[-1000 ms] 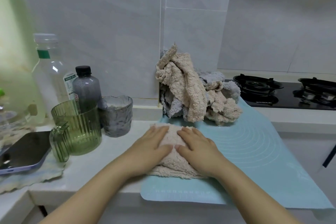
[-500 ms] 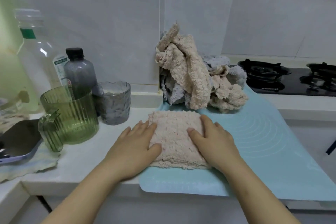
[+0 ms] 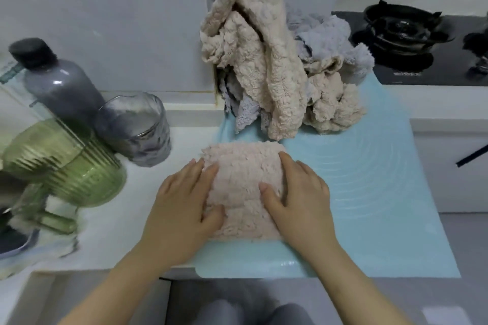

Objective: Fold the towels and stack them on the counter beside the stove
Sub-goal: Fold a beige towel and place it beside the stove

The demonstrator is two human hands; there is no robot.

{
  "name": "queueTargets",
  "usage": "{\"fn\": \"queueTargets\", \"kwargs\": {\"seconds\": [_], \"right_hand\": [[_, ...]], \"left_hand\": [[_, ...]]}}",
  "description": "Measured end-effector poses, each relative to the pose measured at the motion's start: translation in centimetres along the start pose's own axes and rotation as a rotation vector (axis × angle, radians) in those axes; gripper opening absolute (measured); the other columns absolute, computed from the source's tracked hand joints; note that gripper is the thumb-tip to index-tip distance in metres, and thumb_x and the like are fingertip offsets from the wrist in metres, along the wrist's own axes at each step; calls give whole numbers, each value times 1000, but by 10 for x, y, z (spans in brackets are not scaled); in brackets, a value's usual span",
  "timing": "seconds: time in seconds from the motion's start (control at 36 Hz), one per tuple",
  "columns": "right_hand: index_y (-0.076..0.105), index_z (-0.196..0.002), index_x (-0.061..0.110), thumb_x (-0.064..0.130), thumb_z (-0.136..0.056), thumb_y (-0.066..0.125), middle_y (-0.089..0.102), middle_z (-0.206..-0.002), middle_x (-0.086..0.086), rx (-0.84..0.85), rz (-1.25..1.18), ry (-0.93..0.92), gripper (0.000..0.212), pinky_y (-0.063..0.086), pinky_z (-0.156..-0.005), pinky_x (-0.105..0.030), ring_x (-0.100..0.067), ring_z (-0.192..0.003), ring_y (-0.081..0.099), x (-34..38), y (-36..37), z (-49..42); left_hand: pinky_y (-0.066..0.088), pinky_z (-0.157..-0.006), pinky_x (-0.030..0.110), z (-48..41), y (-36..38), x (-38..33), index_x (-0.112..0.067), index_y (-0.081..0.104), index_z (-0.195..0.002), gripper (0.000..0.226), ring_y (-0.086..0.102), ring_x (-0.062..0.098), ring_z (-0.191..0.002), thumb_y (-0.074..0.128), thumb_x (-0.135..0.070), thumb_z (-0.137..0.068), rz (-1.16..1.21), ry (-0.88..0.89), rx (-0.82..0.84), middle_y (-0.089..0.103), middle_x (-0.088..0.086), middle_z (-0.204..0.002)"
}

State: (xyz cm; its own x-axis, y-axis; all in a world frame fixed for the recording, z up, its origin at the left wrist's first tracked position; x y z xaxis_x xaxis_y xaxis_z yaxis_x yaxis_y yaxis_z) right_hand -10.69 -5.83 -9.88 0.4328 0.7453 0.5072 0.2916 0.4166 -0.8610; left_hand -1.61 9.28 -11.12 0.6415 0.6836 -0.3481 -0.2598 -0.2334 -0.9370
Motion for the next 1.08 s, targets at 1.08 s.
{"fn": "queueTargets", "kwargs": {"seconds": [1.08], "right_hand": [[62,-106,8,12,-88,58,74,-92,-11,138,-1298,664,19,56,-68,-32,-25,-84,71,-100,-112,21]], "left_hand": [[55,-80,33,-67,-11,-161,-19,55,-118,32,67,19,-94,61,-8,-88,1281,-382,374,68,3,-110]]}}
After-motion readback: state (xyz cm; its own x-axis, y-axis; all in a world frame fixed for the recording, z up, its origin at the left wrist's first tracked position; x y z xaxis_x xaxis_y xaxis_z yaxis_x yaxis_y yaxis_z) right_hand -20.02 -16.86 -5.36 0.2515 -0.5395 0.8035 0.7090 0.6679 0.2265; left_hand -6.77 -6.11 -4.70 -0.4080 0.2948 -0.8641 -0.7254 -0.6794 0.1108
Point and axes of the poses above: each hand's wrist, its own z-axis away from the middle knuckle, its own y-axis out of the palm, x = y × z, the point moved 5 cm from there along -z, towards the middle knuckle
